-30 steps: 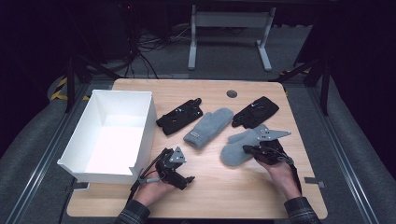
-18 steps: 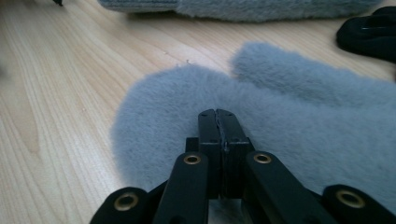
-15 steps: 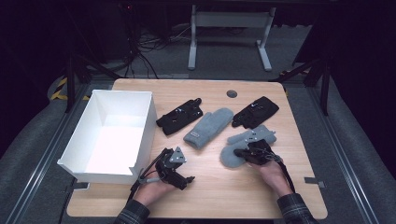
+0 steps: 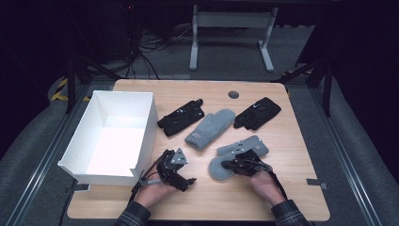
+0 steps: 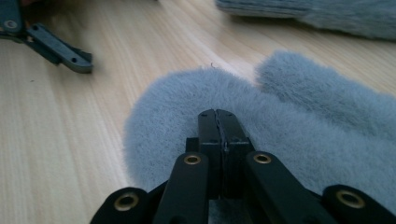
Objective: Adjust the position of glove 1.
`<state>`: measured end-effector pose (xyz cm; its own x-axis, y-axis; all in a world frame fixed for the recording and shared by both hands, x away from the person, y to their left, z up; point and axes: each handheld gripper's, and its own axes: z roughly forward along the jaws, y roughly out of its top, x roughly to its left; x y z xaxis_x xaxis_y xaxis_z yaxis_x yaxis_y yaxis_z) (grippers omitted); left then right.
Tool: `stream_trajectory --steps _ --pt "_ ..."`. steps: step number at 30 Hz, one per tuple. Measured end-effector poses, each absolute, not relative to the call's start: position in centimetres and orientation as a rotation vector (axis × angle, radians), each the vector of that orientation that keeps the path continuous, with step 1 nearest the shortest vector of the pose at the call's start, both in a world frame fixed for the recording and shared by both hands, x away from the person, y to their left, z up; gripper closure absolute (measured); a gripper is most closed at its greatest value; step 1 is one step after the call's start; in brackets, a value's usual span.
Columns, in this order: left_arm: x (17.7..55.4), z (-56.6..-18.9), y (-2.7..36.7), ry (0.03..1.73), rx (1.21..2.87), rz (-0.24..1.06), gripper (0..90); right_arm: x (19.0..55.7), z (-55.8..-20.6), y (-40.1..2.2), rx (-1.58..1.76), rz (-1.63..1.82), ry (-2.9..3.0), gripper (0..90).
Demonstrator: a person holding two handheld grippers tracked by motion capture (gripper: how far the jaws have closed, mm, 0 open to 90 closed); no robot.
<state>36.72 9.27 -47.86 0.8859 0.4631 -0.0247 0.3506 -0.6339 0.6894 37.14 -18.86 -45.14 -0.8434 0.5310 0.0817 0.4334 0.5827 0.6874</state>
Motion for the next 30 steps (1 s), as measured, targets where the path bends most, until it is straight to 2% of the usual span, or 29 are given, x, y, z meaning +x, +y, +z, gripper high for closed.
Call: stream_trajectory --steps 4,9,10,13,16,17,18,20,23,27,30 --pt "36.7 -47.8 9.3 0.583 2.318 0.203 0.4 36.8 -45.0 -18.1 0.789 1.117 2.675 90.0" --pt "36.4 -47.6 9.0 0.613 2.32 0.204 2.7 37.0 -43.9 -19.5 0.801 1.174 2.607 90.0" --pt "36.4 -47.4 9.0 0.613 2.331 0.205 5.8 37.1 -43.6 -19.8 0.807 1.174 2.595 90.0" --pt "36.2 -46.8 8.9 0.63 2.349 0.201 25.2 37.6 -43.1 -21.2 0.84 1.194 2.55 90.0" --pt "36.1 -46.5 8.7 0.629 2.346 0.187 38.8 37.9 -42.9 -22.0 0.856 1.186 2.533 90.0" --pt "36.1 -46.4 8.6 0.625 2.343 0.164 38.8 38.1 -42.8 -22.5 0.86 1.182 2.522 90.0" --pt "36.1 -46.1 8.4 0.609 2.331 0.15 43.7 38.2 -42.6 -22.9 0.869 1.173 2.51 90.0" --pt "36.0 -45.7 8.1 0.591 2.31 0.136 57.6 38.6 -42.4 -24.2 0.904 1.169 2.478 90.0" --pt "35.9 -45.1 7.4 0.552 2.3 0.113 73.8 39.0 -42.3 -25.5 0.94 1.137 2.448 90.0" --pt "35.9 -44.5 6.4 0.52 2.301 0.092 87.8 39.6 -42.2 -27.1 0.979 1.124 2.406 90.0" --pt "35.9 -44.3 5.7 0.508 2.296 0.072 89.7 40.0 -42.2 -28.2 1.004 1.104 2.381 90.0"
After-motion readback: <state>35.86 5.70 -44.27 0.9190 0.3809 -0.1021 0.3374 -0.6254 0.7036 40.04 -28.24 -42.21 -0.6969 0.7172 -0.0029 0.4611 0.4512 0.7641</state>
